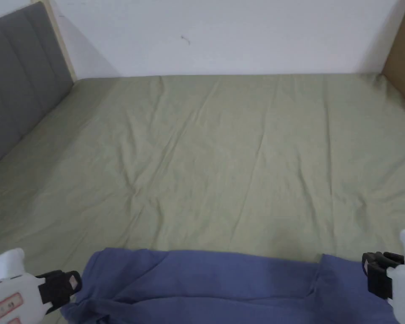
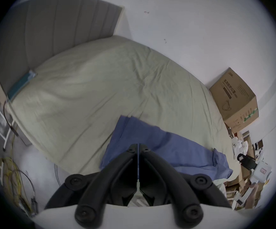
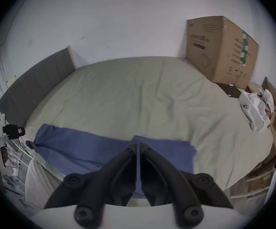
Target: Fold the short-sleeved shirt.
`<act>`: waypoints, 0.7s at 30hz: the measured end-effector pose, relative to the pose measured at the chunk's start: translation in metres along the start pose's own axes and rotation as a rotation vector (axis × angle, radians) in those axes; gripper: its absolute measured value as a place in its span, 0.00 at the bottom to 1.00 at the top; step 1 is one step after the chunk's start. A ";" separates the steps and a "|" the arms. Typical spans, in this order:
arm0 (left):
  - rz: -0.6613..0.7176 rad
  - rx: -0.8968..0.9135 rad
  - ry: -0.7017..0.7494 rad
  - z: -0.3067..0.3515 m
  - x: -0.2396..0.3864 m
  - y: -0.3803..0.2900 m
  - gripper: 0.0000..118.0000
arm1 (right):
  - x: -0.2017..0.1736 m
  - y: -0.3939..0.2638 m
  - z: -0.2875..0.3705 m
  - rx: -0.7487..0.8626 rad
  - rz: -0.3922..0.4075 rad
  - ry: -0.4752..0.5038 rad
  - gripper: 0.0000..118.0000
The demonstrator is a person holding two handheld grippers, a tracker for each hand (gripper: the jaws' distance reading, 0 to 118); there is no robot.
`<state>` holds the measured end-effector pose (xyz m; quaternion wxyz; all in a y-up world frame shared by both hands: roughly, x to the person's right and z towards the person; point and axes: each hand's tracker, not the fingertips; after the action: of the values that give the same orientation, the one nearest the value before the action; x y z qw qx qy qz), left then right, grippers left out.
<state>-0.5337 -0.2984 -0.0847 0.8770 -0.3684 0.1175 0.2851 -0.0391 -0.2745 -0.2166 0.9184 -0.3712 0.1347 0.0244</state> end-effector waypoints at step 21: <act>0.564 -0.118 -0.467 -0.092 -0.115 -0.014 0.93 | -0.050 0.011 -0.031 -0.145 0.027 0.040 0.00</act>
<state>-0.6180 -0.4194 -0.0937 0.7445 -0.2965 -0.0056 0.5981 -0.0959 -0.2852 -0.2324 0.8857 -0.4355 0.1558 0.0391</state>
